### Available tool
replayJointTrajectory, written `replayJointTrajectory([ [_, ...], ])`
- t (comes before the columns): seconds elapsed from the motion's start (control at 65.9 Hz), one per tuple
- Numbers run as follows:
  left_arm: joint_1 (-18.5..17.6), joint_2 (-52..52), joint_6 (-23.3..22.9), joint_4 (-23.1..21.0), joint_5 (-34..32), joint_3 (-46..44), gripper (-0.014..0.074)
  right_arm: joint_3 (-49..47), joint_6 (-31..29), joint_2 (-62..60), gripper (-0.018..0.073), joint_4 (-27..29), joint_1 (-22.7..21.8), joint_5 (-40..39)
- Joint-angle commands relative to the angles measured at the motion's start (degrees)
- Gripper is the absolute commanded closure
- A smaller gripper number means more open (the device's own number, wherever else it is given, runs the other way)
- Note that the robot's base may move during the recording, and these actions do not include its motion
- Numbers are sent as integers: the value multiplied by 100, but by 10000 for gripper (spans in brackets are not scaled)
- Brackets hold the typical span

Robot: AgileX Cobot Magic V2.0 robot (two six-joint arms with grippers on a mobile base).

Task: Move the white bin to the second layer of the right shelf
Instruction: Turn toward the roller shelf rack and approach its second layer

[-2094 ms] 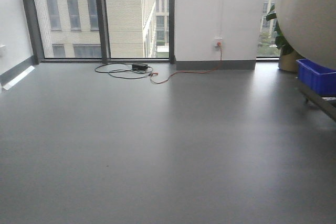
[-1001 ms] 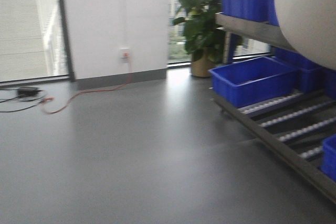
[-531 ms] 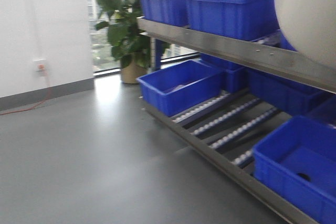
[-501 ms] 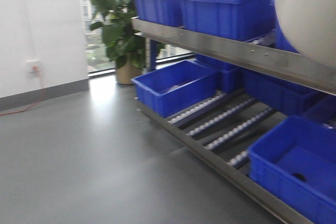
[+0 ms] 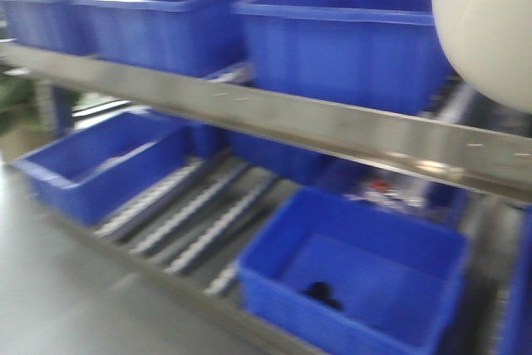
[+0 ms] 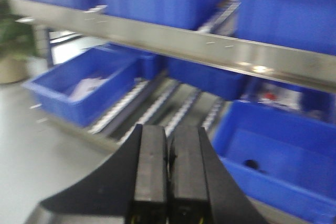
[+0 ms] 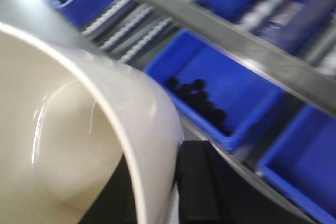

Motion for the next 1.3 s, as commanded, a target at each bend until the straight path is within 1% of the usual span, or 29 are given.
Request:
replayJointTrajectory([
  [0.0, -38, -83, -56, -7, -518, 156, 512, -179, -27, 0, 507, -48, -27, -495],
  [1.29, -38, -83, -56, -7, -518, 156, 512, -179, -27, 0, 507, -48, -27, -495],
])
